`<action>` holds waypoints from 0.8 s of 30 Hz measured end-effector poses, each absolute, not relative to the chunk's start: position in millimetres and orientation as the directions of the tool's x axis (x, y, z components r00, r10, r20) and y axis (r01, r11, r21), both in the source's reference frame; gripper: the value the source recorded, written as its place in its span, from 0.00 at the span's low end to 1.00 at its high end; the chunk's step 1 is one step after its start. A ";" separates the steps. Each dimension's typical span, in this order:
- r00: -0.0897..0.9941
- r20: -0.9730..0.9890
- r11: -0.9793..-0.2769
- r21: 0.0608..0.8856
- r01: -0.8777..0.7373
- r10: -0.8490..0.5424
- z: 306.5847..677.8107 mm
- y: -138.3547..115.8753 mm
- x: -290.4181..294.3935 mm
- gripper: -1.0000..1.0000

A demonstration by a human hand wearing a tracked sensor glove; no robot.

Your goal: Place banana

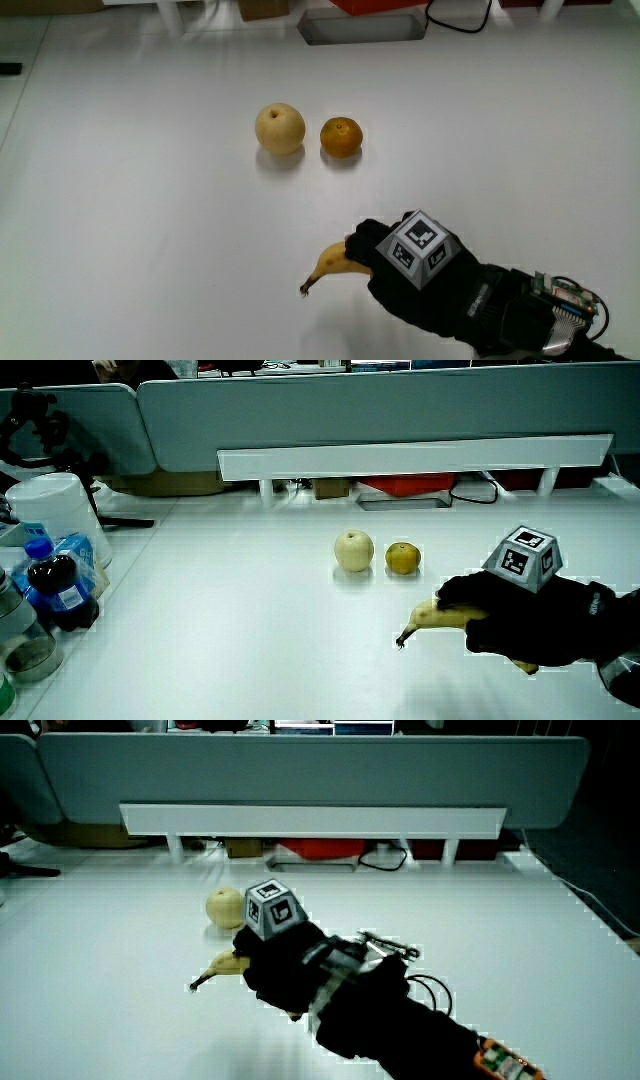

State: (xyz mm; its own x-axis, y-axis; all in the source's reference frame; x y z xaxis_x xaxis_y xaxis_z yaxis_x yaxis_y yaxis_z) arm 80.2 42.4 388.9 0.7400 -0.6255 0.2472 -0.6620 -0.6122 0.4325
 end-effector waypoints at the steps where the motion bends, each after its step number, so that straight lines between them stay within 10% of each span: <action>1: 0.735 0.257 -0.600 0.442 -0.667 -0.627 391.5 44.8 79.5 0.50; 24: 0.711 0.270 -0.515 0.532 -0.672 -0.649 436.8 85.5 62.0 0.50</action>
State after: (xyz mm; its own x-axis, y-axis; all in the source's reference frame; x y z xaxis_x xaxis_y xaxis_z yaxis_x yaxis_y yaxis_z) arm 62.0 85.5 436.8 0.7113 -0.6490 0.2697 -0.6719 -0.5154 0.5318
